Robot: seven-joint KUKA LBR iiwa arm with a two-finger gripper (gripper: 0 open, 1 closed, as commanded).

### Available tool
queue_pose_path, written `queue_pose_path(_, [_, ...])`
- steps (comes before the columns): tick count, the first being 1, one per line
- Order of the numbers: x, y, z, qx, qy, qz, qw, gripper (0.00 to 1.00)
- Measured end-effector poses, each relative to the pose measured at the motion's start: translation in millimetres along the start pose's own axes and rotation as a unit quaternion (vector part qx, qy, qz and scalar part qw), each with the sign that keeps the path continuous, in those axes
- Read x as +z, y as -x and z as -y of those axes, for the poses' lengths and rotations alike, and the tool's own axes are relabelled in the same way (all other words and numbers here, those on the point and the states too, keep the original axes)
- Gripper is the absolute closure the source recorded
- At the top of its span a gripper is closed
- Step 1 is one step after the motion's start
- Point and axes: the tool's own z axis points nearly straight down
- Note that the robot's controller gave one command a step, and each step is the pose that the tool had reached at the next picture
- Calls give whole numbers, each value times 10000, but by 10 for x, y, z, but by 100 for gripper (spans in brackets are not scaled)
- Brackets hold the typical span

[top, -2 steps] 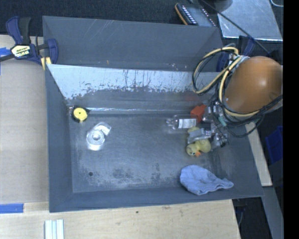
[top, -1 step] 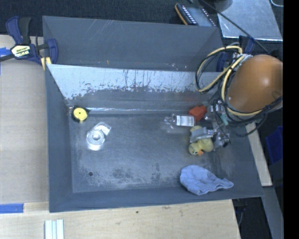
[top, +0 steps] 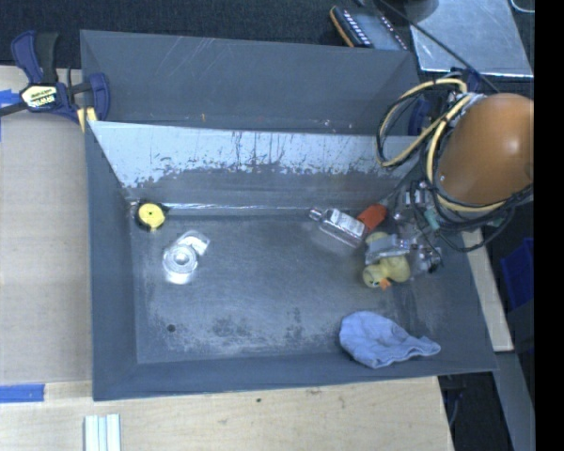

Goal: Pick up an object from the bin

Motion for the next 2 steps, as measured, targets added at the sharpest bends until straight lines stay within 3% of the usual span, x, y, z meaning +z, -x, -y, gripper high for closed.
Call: queue_pose_path(2, [-161, -2, 29, -221, -55, 2, 9997, 100])
